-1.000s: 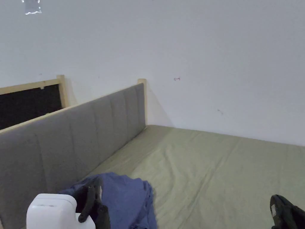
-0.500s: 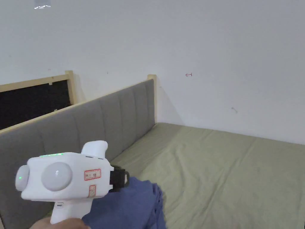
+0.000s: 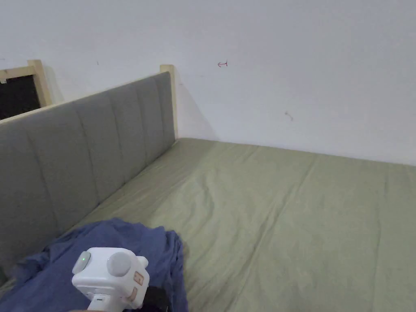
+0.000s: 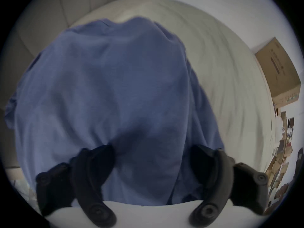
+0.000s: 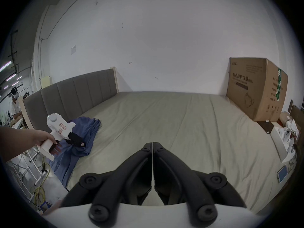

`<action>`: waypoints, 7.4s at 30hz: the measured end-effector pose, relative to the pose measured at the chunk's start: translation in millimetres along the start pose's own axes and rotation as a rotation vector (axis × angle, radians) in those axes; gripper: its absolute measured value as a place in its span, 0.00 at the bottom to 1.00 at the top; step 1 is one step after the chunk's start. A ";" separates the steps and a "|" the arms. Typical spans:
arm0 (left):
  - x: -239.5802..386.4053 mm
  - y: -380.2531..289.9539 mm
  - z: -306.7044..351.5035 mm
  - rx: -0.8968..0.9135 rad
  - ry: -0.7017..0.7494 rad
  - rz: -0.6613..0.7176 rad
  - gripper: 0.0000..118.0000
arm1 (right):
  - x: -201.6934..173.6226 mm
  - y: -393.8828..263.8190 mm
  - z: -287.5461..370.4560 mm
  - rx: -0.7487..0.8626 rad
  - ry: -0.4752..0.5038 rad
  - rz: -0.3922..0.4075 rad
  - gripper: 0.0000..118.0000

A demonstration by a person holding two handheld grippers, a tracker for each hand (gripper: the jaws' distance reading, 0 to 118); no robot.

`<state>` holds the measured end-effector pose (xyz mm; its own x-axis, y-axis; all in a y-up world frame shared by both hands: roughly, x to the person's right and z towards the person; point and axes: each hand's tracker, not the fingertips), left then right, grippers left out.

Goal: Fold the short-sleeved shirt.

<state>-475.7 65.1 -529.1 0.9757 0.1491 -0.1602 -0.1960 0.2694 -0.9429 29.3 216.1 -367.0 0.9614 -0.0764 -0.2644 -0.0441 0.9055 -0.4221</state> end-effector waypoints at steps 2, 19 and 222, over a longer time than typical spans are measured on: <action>-3.0 -14.2 -8.0 0.130 -0.108 0.014 1.00 | 0.5 -3.1 -7.2 -0.041 0.023 -0.018 0.01; -1.5 -60.6 134.5 0.518 0.099 0.051 0.04 | 11.5 19.6 28.8 -0.033 0.106 -0.057 0.00; 294.8 -75.9 67.5 0.233 -0.238 -0.337 0.02 | 206.3 -7.4 -95.0 -0.537 -0.245 -0.036 0.17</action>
<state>-179.7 152.8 -485.1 0.9447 0.2227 0.2406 0.0849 0.5426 -0.8357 202.2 154.0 -500.8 0.9967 0.0538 -0.0608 -0.0805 0.5611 -0.8239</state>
